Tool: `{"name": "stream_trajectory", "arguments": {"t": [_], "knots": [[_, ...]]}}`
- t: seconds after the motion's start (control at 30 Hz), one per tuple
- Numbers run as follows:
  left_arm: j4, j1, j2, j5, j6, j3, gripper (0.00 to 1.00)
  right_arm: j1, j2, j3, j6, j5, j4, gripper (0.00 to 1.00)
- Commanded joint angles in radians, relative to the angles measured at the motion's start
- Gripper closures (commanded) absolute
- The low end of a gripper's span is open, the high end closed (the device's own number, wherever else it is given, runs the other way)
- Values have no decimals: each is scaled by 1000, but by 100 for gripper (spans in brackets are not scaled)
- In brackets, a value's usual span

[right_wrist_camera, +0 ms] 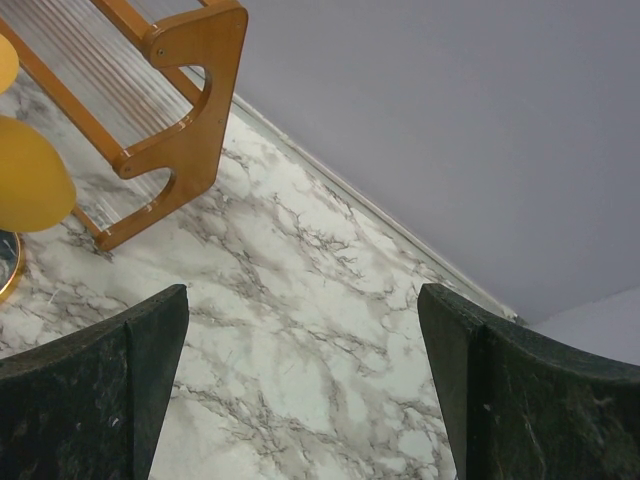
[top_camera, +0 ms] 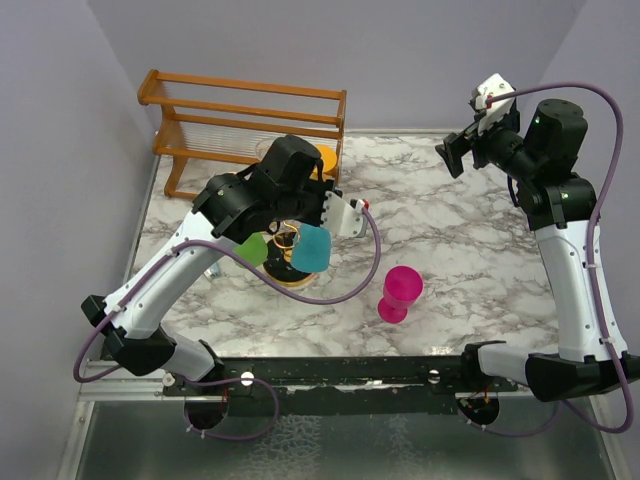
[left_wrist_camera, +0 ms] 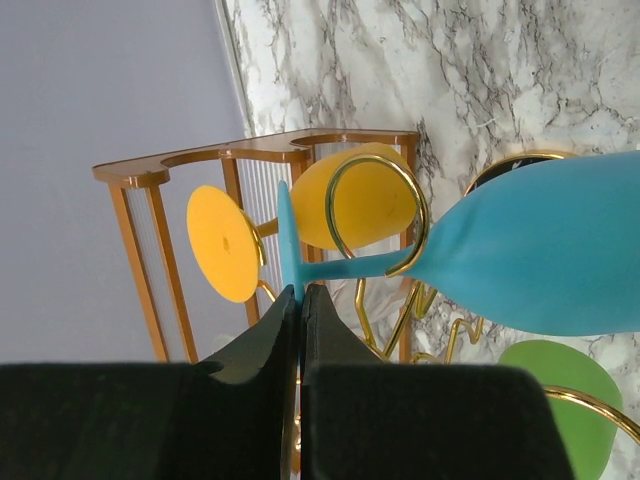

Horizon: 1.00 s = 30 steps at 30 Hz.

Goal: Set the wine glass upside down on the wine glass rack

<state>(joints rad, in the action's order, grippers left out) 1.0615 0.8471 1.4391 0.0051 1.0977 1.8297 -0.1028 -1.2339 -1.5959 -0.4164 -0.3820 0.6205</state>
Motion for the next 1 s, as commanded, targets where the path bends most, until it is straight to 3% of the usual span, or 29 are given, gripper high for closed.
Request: {"name": "stream_trajectory", "arguments": {"t": [0.0, 0.6, 0.97], "knots": [[-42, 12, -4, -9, -10, -2, 100, 5, 23, 12, -6, -6, -34, 3], [-59, 41, 14, 23, -62, -22, 100, 11, 26, 17, -7, -16, -33, 3], [-18, 42, 10, 92, -109, -22, 93, 12, 25, 21, -12, -11, -34, 2]]}}
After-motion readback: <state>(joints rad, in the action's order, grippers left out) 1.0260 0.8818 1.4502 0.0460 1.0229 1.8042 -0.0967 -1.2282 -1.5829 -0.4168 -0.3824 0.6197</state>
